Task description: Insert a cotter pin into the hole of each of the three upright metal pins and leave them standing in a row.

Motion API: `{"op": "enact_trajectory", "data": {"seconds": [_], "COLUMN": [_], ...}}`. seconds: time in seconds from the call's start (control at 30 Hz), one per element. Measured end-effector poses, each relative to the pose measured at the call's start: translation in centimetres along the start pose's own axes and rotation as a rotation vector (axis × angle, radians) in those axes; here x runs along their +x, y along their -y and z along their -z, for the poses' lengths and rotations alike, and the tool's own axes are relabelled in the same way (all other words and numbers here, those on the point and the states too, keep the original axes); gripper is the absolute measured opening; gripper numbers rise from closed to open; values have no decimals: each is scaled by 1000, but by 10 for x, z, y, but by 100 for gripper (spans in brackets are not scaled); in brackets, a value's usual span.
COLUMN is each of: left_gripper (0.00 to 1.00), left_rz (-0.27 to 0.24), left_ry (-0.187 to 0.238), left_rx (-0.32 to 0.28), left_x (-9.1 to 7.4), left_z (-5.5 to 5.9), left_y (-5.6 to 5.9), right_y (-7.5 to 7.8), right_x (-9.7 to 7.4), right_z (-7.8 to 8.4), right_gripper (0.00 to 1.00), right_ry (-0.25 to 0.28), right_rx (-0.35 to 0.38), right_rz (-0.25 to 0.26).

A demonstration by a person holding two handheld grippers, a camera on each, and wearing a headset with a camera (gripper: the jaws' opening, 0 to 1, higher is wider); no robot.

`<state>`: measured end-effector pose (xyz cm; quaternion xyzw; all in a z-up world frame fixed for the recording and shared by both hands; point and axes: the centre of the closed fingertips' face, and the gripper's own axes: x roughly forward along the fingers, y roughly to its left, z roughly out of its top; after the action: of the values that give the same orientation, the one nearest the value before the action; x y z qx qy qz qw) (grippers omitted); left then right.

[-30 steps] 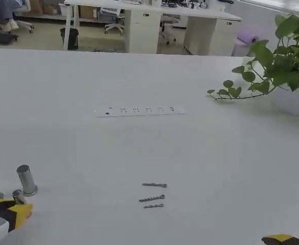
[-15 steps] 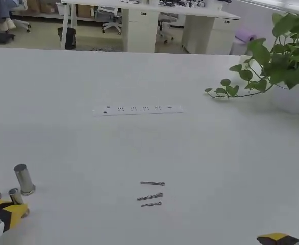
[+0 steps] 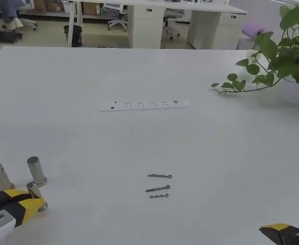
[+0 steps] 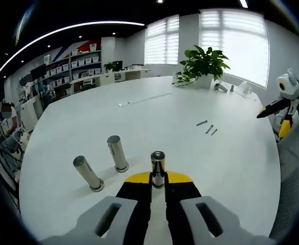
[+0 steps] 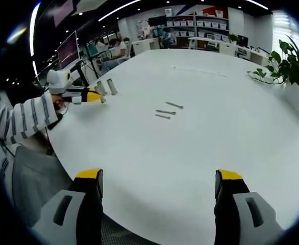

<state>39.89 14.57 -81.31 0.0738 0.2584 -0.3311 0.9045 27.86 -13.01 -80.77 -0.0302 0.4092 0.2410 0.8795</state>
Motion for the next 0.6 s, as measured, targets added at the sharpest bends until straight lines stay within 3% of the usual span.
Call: {"op": "enact_trajectory", "data": {"seconds": [0.2, 0.4, 0.5, 0.6], "left_gripper": [7, 7, 7, 7], "left_rz": [33, 65, 97, 123], "left_ry": [3, -26, -20, -27], "left_rx": [36, 64, 36, 50], "left_x": [-4, 0, 2, 6], "left_z": [-7, 0, 2, 5], "left_y": [21, 45, 62, 77], "right_y": [-1, -2, -2, -2], "right_x": [0, -2, -3, -4], "right_z": [-2, -3, -5, -6], "right_gripper": [92, 92, 92, 92], "right_ry": [12, 26, 37, 51], "right_rx": [-10, -17, -18, -13], "right_rz": [-8, -19, -21, -25]}}
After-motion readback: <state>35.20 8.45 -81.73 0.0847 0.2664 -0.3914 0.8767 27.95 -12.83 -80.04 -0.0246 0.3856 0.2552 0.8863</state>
